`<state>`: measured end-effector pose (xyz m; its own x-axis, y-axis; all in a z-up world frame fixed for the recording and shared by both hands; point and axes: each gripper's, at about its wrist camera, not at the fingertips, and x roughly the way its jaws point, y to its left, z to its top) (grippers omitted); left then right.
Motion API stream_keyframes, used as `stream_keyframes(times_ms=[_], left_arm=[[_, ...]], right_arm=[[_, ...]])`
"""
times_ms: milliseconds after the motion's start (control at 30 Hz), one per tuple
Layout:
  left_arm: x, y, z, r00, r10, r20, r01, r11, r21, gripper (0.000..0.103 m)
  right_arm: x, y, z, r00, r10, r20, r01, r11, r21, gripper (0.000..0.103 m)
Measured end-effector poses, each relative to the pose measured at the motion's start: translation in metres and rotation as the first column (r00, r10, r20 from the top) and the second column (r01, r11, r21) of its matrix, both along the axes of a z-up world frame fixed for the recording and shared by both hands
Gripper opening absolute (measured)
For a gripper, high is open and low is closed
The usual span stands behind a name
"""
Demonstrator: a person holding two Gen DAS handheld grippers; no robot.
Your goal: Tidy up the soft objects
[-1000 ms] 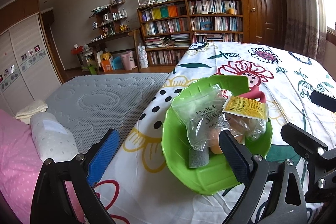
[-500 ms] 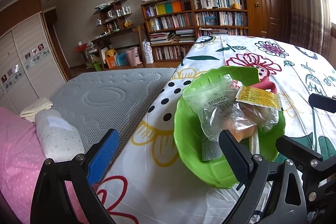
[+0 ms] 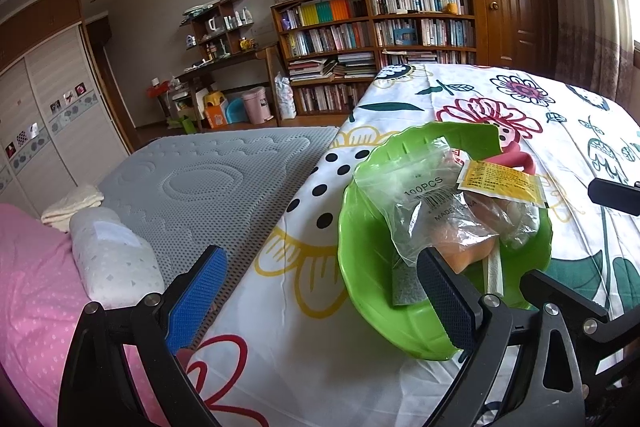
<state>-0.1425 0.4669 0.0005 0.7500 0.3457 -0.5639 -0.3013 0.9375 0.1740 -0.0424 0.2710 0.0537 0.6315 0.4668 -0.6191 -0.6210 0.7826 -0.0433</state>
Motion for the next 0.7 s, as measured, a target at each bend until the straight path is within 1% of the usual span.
stream_keyframes(times_ms=[167,300,400,567,700], left_arm=[[0.0001,-0.0001,0.0,1.0,0.0,-0.001,0.0,1.0,0.0,0.096],[0.0003,0.0002,-0.0001,1.0,0.0,-0.001,0.0,1.0,0.001,0.096],[0.0005,0.0005,-0.0002,1.0,0.0,-0.002,0.0,1.0,0.0,0.096],[0.0006,0.0004,0.0001,1.0,0.001,-0.002,-0.001,1.0,0.0,0.096],[0.0006,0.0006,-0.0001,1.0,0.001,-0.002,-0.001,1.0,-0.003,0.096]], right_arm=[[0.0013,0.001,-0.0002,1.0,-0.022,0.006,0.022,1.0,-0.015,0.103],[0.0003,0.002,-0.0005,0.999,-0.047,0.028,0.048,0.998,-0.038,0.103],[-0.0017,0.0021,0.0003,0.998,-0.041,0.042,0.042,0.998,-0.037,0.103],[-0.004,0.0028,0.0013,0.999,-0.018,0.037,0.018,1.0,-0.02,0.103],[-0.0047,0.0045,0.0005,0.999,-0.006,0.036,0.007,1.0,-0.027,0.103]])
